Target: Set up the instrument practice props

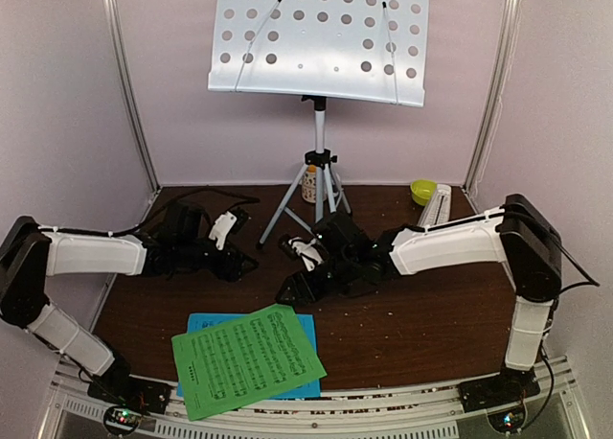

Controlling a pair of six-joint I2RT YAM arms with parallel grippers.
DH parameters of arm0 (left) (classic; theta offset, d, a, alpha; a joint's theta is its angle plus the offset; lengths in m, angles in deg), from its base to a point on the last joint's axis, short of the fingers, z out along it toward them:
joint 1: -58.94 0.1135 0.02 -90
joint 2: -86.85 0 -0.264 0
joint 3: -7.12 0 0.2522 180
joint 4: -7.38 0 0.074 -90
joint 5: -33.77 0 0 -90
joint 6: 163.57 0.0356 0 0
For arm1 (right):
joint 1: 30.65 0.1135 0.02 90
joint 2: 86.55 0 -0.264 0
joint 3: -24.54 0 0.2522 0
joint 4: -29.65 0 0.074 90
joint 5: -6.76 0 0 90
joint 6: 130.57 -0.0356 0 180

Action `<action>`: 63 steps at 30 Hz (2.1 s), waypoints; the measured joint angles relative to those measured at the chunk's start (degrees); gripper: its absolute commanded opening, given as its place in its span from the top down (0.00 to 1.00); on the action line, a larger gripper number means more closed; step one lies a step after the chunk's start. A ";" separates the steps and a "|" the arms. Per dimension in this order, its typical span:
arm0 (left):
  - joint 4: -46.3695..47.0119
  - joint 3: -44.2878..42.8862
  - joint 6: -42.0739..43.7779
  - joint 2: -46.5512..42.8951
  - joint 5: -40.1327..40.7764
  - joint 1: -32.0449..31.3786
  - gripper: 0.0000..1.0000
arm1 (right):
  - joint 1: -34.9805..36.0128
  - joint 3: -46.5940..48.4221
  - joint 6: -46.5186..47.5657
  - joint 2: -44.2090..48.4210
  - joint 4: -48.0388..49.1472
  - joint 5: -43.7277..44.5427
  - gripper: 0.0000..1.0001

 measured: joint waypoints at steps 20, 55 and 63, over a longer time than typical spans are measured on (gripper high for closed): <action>-2.43 -2.34 2.80 -1.42 8.63 -4.57 0.34 | -0.48 9.20 0.13 -13.00 -6.84 -2.29 0.53; 0.48 -3.15 -1.44 -2.54 10.82 -2.60 0.02 | -10.08 -15.87 -1.62 7.26 15.72 -7.50 1.00; 11.85 4.83 -6.34 -7.45 -2.91 4.85 0.02 | -9.77 -26.71 9.29 21.75 20.24 -4.33 1.00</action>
